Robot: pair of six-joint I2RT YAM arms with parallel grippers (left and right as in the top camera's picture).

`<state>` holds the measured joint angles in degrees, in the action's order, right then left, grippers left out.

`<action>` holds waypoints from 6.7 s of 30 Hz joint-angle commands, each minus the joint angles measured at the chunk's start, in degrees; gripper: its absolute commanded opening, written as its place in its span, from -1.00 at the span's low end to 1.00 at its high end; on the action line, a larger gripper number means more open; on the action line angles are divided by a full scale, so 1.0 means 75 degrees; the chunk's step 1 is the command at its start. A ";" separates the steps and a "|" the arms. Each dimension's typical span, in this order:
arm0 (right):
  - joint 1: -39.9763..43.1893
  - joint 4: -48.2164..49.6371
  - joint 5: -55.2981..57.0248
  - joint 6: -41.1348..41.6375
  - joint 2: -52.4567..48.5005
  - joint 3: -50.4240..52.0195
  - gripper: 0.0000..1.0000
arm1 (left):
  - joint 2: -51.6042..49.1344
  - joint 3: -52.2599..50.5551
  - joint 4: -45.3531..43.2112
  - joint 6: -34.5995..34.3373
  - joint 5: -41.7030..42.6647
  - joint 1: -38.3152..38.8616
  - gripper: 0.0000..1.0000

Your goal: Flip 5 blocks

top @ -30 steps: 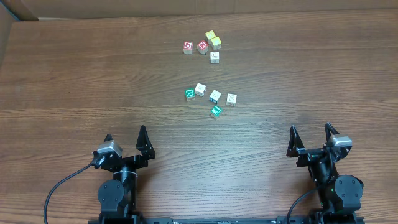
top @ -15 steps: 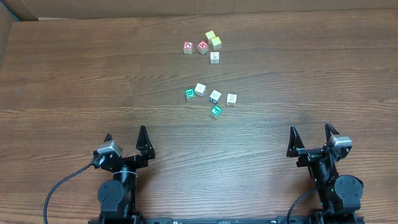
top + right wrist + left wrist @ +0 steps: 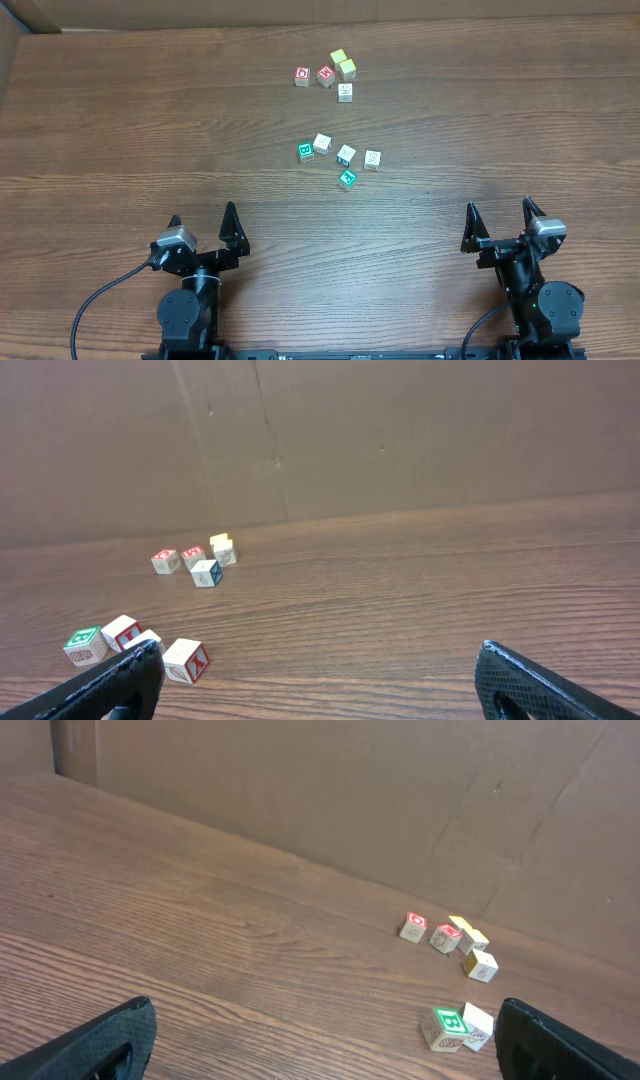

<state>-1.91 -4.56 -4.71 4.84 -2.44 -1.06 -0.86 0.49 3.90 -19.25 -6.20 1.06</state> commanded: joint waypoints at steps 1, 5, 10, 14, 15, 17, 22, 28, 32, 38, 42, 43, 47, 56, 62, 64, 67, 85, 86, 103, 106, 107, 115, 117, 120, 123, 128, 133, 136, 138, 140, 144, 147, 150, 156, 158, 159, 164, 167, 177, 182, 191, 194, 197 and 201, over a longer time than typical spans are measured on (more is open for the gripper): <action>0.0035 0.0038 -0.0067 -0.0020 -0.0009 0.0082 1.00 | 0.0073 -0.0029 -0.0006 0.0172 0.0026 -0.0052 1.00; 0.0035 0.0032 -0.0067 -0.0020 -0.0009 0.0082 1.00 | 0.0073 -0.0029 -0.0009 0.0172 -0.0035 -0.0052 1.00; 0.0035 0.0032 -0.0067 -0.0020 -0.0009 0.0082 1.00 | 0.0073 -0.0029 -0.0009 0.0166 -0.0003 -0.0052 1.00; 0.0035 0.0032 -0.0067 -0.0020 -0.0009 0.0082 1.00 | 0.0073 -0.0029 -0.0003 0.0163 0.0108 -0.0052 1.00; 0.0035 0.0032 -0.0067 -0.0020 -0.0009 0.0082 1.00 | 0.0073 -0.0029 -0.0003 0.0166 0.0163 -0.0052 0.99; 0.0035 0.0032 -0.0067 -0.0020 -0.0009 0.0082 1.00 | 0.0073 -0.0029 0.0000 0.0166 0.0210 -0.0052 1.00; 0.0035 0.0032 -0.0067 -0.0020 -0.0009 0.0082 1.00 | 0.0073 -0.0029 -0.0003 0.0166 0.0216 -0.0052 0.99; 0.0035 0.0032 -0.0070 -0.0020 -0.0009 0.0082 1.00 | 0.0073 -0.0029 -0.0012 0.0166 0.0216 -0.0052 1.00; 0.0035 0.0032 -0.0073 -0.0017 -0.0009 0.0082 1.00 | 0.0073 -0.0029 -0.0044 0.0111 0.0294 -0.0052 1.00; 0.0035 0.0402 -0.0568 -0.0012 -0.0009 -0.0020 1.00 | 0.0073 0.0163 -0.0667 0.0099 0.1955 -0.0052 0.99; 0.0038 0.0391 -0.0583 0.0041 -0.0017 -0.0758 1.00 | 0.0070 0.1075 -0.0192 -0.0090 0.2232 -0.0052 1.00; 0.0038 0.0344 -0.0580 0.0038 -0.0038 -0.1014 1.00 | 0.0058 0.1384 0.0000 -0.0070 0.2194 -0.0052 1.00; 0.0038 -0.0058 -0.0420 0.0178 -0.0393 -0.2369 1.00 | -0.0329 0.2949 0.0758 0.0015 0.1926 -0.0052 1.00; 0.0038 -0.2588 -0.0391 0.0184 -0.3497 -0.6974 1.00 | -0.3643 0.7385 0.2480 0.0201 0.2270 -0.0052 1.00; 0.0035 -0.6875 -0.0420 0.0181 -0.6913 -1.1543 1.00 | -0.6717 1.1701 0.6041 0.0752 0.2815 -0.0052 1.00; 0.0035 -0.8151 -0.0423 0.0184 -0.7892 -1.2773 1.00 | -0.7469 1.2776 0.7111 0.0880 0.2812 -0.0052 0.99; 0.0035 -0.9757 -0.0766 0.0184 -0.9323 -1.4367 1.00 | -0.8562 1.4224 0.8711 0.1142 0.2806 -0.0052 1.00; 0.0035 -1.1307 -0.3707 0.0181 -1.1873 -1.5352 0.66 | -1.0378 1.5075 1.0926 0.1137 0.2815 -0.0052 -0.92; 0.0035 -1.1319 -0.3707 0.0181 -1.1873 -1.5352 0.46 | -1.0381 1.5075 1.0955 0.1134 0.2815 -0.0052 -0.92; -0.0481 -1.1613 -0.1719 0.1918 -1.1873 -1.5335 -0.90 | -1.0384 1.5075 1.1083 0.1110 0.2809 -0.0052 0.32; -0.0851 -1.1625 -0.1011 0.2422 -1.1881 -1.5180 -0.54 | -1.0384 1.5070 1.1083 0.1110 0.2806 -0.0052 0.93; -0.0941 -1.1610 -0.0976 0.2425 -1.1879 -1.5108 -0.40 | -1.0384 1.5070 1.1083 0.1110 0.2806 -0.0052 1.00; -0.1757 -1.0803 -0.0973 0.2795 -1.1881 -1.3916 0.36 | -1.0384 1.5070 1.1080 0.1110 0.2806 -0.0052 1.00; -0.2020 -1.0451 -0.0973 0.2955 -1.1893 -1.3467 0.46 | -1.0384 1.5070 1.1077 0.1110 0.2806 -0.0052 0.99; -0.2454 -0.9646 -0.0968 0.3249 -1.1899 -1.2651 0.48 | -1.0384 1.5070 1.1077 0.1110 0.2806 -0.0052 1.00; -0.2838 -0.8766 -0.0673 0.3564 -1.1916 -1.1873 0.49 | -1.0384 1.5070 1.1077 0.1110 0.2806 -0.0052 1.00; -0.3462 -0.7178 0.0178 0.4284 -1.2141 -1.0567 0.48 | -1.0384 1.5070 1.1077 0.1113 0.2798 -0.0052 1.00; -0.4004 -0.5826 0.1134 0.4447 -1.2785 -0.9952 0.49 | -1.0384 1.5070 1.1077 0.1113 0.2798 -0.0052 0.99; -0.4214 -0.5237 0.1862 0.4328 -1.3269 -0.9952 0.49 | -1.0384 1.5070 1.1077 0.1113 0.2798 -0.0052 1.00; -0.4284 -0.4823 0.2174 0.4173 -1.3540 -0.9952 0.48 | -1.0384 1.5070 1.1077 0.1113 0.2798 -0.0052 0.99; -0.4281 -0.4459 0.2259 0.4065 -1.3755 -0.9952 0.49 | -1.0384 1.5070 1.1077 0.1113 0.2798 -0.0052 1.00; -0.4202 -0.3960 0.2343 0.4068 -1.4088 -0.9952 0.49 | -1.0384 1.5070 1.1077 0.1113 0.2798 -0.0052 1.00; -0.4097 -0.3791 0.2343 0.4071 -1.4289 -0.9952 0.49 | -1.0384 1.5070 1.1077 0.1113 0.2798 -0.0052 1.00; -0.3969 -0.3739 0.2340 0.4068 -1.4513 -0.9952 0.46 | -1.0384 1.5070 1.1077 0.1113 0.2798 -0.0052 0.99; -0.3896 -0.3745 0.2340 0.4062 -1.4857 -0.9949 0.34 | -1.0384 1.5070 1.1077 0.1113 0.2798 -0.0052 0.99; -0.3896 -0.3745 0.2337 0.4065 -1.4936 -0.9949 0.22 | -1.0384 1.5070 1.1077 0.1113 0.2798 -0.0052 1.00; -0.3896 -0.3745 0.2337 0.4065 -1.4962 -0.9949 0.12 | -1.0384 1.5070 1.1080 0.1113 0.2798 -0.0052 0.99; -0.3896 -0.3707 0.2340 0.4039 -1.4976 -0.9958 -0.16 | -1.0384 1.5070 1.1077 0.1113 0.2795 -0.0052 1.00; -0.3893 -0.3829 0.2337 0.3841 -1.4921 -1.0089 -0.46 | -1.0384 1.5070 1.1080 0.1113 0.2795 -0.0052 1.00; -0.3972 -0.6312 0.1597 0.3547 -1.3589 -1.1733 -0.63 | -1.0384 1.5070 1.1077 0.1113 0.2795 -0.0052 0.99; -0.3978 -0.7026 0.0694 0.3552 -1.3021 -1.1896 -0.64 | -1.0384 1.5070 1.1077 0.1113 0.2795 -0.0052 1.00; -0.4275 -0.7216 -0.1157 0.3552 -1.3283 -1.1651 -0.69 | -1.0384 1.5070 1.1080 0.1113 0.2795 -0.0052 1.00; -0.4538 -0.6983 -0.1157 0.3555 -1.3406 -1.1433 -0.69 | -1.0384 1.5070 1.1077 0.1113 0.2795 -0.0052 1.00; -0.4829 -0.6604 -0.1157 0.3582 -1.3409 -1.1036 -0.69 | -1.0384 1.5070 1.1080 0.1113 0.2795 -0.0052 0.99; -0.5176 -0.6187 -0.1058 0.3943 -1.3409 -1.0497 -0.68 | -1.0384 1.5070 1.1080 0.1113 0.2795 -0.0052 1.00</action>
<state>-39.27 -51.92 -12.56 32.12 -102.89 -82.04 -79.02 112.44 87.07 -11.57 14.39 1.02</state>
